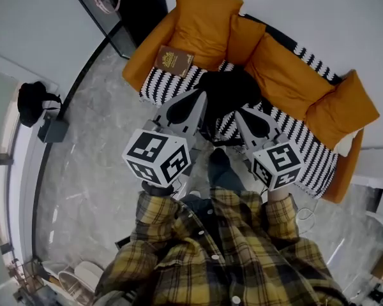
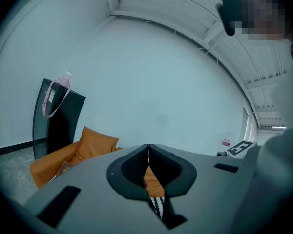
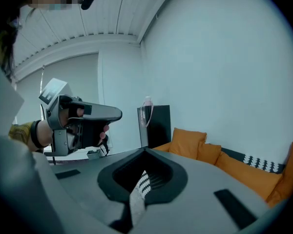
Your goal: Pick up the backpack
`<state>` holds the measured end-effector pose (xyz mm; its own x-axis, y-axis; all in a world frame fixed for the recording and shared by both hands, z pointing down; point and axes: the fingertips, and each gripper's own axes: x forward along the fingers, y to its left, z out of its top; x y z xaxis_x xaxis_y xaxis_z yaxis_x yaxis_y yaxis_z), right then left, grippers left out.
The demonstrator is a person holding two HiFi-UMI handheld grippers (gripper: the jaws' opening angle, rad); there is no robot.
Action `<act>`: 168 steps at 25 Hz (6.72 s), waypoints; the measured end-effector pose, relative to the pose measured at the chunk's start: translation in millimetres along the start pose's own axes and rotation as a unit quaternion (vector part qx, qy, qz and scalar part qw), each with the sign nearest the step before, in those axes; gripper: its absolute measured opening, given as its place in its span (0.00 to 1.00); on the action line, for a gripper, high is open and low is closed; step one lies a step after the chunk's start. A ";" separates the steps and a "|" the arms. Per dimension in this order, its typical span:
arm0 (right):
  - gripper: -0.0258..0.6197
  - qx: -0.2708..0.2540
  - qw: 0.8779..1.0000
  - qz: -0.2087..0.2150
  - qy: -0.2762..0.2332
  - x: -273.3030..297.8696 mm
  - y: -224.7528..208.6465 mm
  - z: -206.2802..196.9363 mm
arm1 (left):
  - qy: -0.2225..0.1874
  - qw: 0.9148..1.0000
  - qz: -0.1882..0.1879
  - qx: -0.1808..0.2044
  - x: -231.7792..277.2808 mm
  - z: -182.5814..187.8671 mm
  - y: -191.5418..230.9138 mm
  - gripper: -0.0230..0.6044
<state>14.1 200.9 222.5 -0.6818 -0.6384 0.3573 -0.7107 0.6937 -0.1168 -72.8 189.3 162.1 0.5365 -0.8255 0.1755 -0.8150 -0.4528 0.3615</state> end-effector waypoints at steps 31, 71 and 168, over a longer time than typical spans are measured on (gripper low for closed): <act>0.07 0.022 0.997 0.033 0.067 132.7 -190.3 23.0 | 0.062 0.997 0.035 -0.018 221.8 27.0 89.1 0.07; 0.07 -0.030 0.960 -0.023 0.279 236.8 -264.5 -226.5 | 0.294 0.945 0.081 -0.120 238.2 -274.2 212.1 0.07; 0.09 -0.038 0.920 0.013 0.391 265.4 -290.9 -317.8 | 0.449 0.881 0.115 -0.097 246.4 -412.5 260.9 0.10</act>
<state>95.0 -64.3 645.8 -0.3447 -0.2077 0.9155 -0.6623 0.7449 -0.0804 -63.0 6.8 677.4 0.3894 -0.2487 0.8869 -0.9190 -0.1700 0.3558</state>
